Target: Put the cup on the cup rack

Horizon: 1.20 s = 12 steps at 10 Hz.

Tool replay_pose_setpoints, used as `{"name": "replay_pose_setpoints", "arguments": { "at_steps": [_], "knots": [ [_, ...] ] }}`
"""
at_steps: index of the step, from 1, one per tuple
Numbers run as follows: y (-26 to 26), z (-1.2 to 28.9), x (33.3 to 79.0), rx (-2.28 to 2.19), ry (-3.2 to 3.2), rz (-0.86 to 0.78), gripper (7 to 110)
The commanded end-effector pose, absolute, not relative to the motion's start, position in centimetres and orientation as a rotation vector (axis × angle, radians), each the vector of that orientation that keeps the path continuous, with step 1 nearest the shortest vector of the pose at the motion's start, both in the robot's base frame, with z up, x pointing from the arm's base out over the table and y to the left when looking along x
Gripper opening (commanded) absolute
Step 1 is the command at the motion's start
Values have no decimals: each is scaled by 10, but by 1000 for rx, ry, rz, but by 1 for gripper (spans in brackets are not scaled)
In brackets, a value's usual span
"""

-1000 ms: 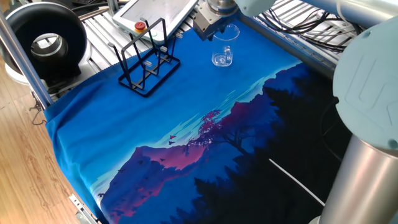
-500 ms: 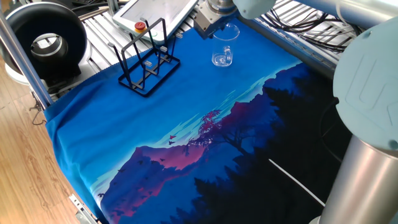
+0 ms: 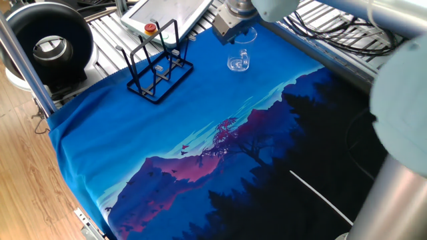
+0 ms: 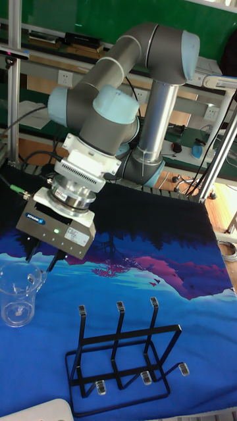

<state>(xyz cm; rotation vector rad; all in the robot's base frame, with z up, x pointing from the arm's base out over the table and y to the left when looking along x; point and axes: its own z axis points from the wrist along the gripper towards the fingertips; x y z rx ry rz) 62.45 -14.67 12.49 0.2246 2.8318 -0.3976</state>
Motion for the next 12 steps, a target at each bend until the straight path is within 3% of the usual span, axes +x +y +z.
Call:
{"name": "replay_pose_setpoints", "arguments": {
  "at_steps": [1,3,6,8,12],
  "knots": [
    [-146,129,591,408,2828,-379,44],
    [-152,120,587,476,2801,-380,44],
    [-150,92,620,458,2674,-293,44],
    [-140,94,633,470,2616,-219,44],
    [-153,78,622,485,2658,-248,44]
  ]
}}
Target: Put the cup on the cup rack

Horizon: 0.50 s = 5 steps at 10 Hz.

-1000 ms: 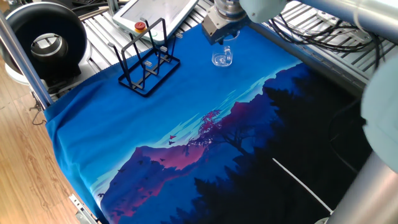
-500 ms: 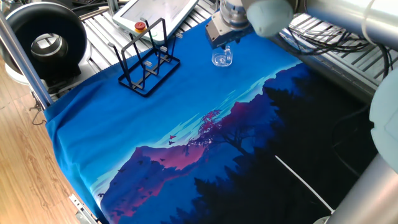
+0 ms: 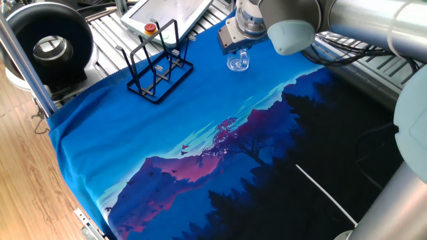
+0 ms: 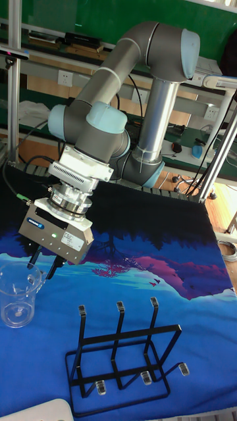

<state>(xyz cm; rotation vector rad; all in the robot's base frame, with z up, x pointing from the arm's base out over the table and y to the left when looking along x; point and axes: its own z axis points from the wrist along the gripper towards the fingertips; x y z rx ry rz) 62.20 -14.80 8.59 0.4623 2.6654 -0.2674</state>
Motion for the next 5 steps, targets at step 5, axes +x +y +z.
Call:
{"name": "replay_pose_setpoints", "arguments": {
  "at_steps": [5],
  "knots": [
    [-154,68,615,520,2687,-231,44]
  ]
}}
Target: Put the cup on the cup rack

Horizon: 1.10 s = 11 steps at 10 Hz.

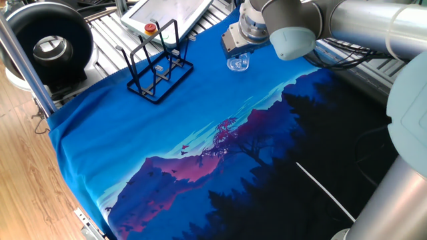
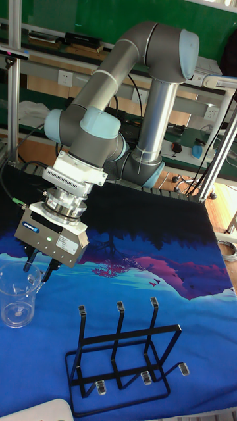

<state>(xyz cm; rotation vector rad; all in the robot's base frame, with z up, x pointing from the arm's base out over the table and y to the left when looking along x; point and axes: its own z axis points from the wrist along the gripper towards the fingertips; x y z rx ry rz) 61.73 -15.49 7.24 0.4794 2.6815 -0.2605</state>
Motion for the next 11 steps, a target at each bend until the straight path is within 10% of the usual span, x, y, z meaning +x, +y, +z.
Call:
{"name": "replay_pose_setpoints", "arguments": {
  "at_steps": [1,11],
  "knots": [
    [-153,70,616,510,2685,-236,44],
    [-141,79,644,565,2568,-121,44]
  ]
}}
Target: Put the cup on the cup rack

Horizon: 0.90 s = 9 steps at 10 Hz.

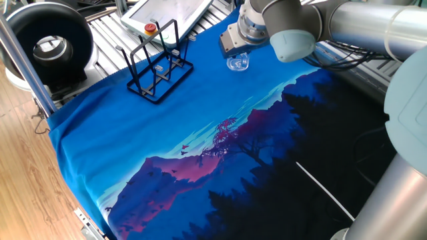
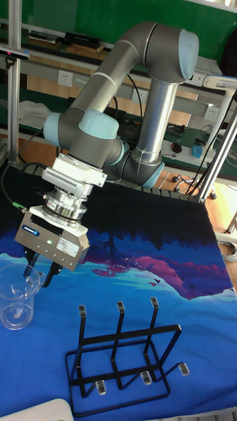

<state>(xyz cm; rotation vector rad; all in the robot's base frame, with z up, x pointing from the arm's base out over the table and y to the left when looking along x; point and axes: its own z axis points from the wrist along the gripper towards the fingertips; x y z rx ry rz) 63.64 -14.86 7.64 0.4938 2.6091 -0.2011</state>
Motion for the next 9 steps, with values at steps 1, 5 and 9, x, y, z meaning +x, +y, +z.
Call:
{"name": "replay_pose_setpoints", "arguments": {
  "at_steps": [1,5,9],
  "knots": [
    [-142,78,641,532,2590,-138,44],
    [-142,75,636,496,2621,-155,44],
    [-145,74,631,519,2632,-172,44]
  ]
}}
